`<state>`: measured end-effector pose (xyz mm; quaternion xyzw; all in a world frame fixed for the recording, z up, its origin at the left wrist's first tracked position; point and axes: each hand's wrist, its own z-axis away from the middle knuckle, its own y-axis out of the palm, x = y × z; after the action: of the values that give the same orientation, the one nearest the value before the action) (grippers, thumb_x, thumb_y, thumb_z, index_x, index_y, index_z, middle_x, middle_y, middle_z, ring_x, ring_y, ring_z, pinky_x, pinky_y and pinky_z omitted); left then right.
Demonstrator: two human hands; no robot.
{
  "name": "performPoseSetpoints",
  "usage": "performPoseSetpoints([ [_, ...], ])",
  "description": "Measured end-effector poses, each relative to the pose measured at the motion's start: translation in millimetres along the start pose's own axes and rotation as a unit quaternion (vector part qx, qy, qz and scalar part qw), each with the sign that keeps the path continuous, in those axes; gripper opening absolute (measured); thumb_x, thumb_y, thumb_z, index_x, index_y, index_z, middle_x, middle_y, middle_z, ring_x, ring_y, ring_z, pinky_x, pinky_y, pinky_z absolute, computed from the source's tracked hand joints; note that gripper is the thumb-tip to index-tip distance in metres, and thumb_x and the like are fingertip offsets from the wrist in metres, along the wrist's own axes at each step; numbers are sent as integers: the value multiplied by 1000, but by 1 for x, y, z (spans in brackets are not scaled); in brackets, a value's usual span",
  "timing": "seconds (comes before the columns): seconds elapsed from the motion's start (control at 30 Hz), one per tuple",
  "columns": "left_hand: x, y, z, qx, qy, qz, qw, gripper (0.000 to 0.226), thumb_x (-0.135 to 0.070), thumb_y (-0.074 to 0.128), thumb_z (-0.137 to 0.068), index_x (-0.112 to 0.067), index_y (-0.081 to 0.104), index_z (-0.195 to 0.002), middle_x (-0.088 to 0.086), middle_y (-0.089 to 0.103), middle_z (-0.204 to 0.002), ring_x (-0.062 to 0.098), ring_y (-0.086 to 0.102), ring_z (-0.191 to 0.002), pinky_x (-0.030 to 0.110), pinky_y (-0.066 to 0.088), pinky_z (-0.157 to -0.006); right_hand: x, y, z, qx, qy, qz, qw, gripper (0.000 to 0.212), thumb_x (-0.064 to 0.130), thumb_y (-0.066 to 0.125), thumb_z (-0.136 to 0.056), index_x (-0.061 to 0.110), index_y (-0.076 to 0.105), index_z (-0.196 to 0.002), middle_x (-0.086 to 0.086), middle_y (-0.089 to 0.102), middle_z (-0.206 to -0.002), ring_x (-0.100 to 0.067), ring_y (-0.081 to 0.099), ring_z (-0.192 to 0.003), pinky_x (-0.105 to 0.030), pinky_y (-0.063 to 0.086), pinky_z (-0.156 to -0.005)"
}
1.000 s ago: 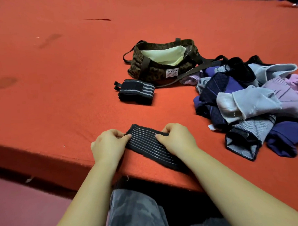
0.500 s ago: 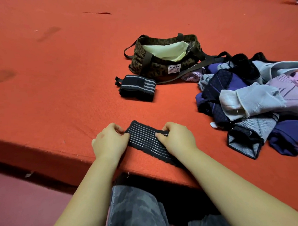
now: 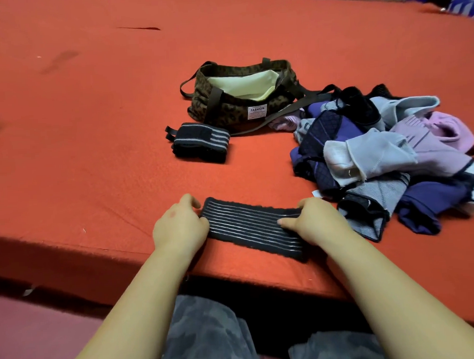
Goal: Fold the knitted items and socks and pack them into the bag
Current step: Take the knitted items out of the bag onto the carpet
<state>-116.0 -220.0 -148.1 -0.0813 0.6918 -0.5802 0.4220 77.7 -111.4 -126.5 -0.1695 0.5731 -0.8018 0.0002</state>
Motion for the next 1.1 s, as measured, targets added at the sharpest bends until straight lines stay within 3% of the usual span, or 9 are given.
performPoseSetpoints([
  [0.1, -23, 15, 22, 25, 55, 14, 998, 17, -25, 57, -81, -24, 50, -97, -1, 66, -95, 26, 60, -99, 33, 41, -83, -25, -11, 5, -74, 27, -33, 996, 44, 39, 58, -89, 10, 51, -122, -15, 60, -122, -32, 56, -113, -36, 43, -88],
  [0.27, -47, 38, 47, 50, 115, 55, 991, 17, -25, 60, -76, -30, 48, -87, -5, 65, -80, 23, 60, -93, 34, 42, -88, -45, -32, 15, -191, 11, -77, 979, 38, 35, 53, -93, 7, 42, -117, -20, 62, -112, -37, 57, -105, -41, 42, -83],
  [0.4, -40, 44, 48, -2, 139, 36, 990, 15, -37, 60, -76, -34, 59, -91, -12, 55, -82, 18, 52, -97, 30, 31, -87, -33, -39, 25, -199, -33, -140, 969, 47, 19, 60, -83, 13, 38, -124, -17, 62, -112, -36, 59, -101, -41, 45, -83],
  [0.5, -24, 51, 49, -49, 188, 45, 980, 34, -54, 49, -71, -33, 67, -91, -10, 53, -89, 17, 48, -96, 28, 25, -82, -12, -23, 34, -206, -112, -168, 957, 55, 11, 59, -77, 17, 39, -128, -7, 61, -111, -29, 59, -99, -38, 46, -83],
  [0.57, -19, 52, 50, -55, 206, 62, 975, 42, -56, 43, -70, -32, 69, -92, -11, 52, -90, 17, 49, -95, 28, 26, -83, 4, -3, 41, -196, -167, -184, 949, 49, 9, 59, -78, 17, 47, -124, -2, 59, -109, -24, 56, -100, -35, 43, -83],
  [0.73, -20, 48, 47, -38, 184, 91, 978, 31, -47, 48, -73, -35, 70, -91, -17, 52, -89, 12, 48, -98, 26, 28, -86, 13, 50, 40, -189, -242, -133, 942, 26, 19, 61, -78, 16, 61, -104, -3, 60, -102, -27, 56, -98, -38, 46, -81],
  [0.83, -21, 49, 44, -29, 162, 121, 979, 20, -37, 52, -82, -30, 71, -85, -17, 57, -90, 12, 49, -99, 29, 32, -90, 4, 70, 41, -220, -272, -135, 927, 29, 27, 57, -74, 18, 66, -99, 4, 64, -96, -22, 58, -90, -33, 48, -81],
  [0.97, -25, 52, 41, -39, 136, 125, 982, 23, -39, 52, -92, -29, 65, -76, -18, 57, -88, 10, 48, -100, 27, 29, -92, -3, 76, 42, -251, -312, -182, 898, 28, 26, 52, -78, 18, 70, -98, 9, 66, -94, -13, 57, -88, -18, 41, -83],
  [1.1, -26, 55, 41, -53, 127, 126, 982, 25, -43, 53, -90, -33, 57, -68, -17, 57, -86, 9, 47, -96, 29, 30, -93, -7, 79, 42, -257, -350, -197, 879, 27, 24, 54, -78, 21, 71, -99, 14, 67, -95, -7, 56, -87, -18, 43, -81],
])
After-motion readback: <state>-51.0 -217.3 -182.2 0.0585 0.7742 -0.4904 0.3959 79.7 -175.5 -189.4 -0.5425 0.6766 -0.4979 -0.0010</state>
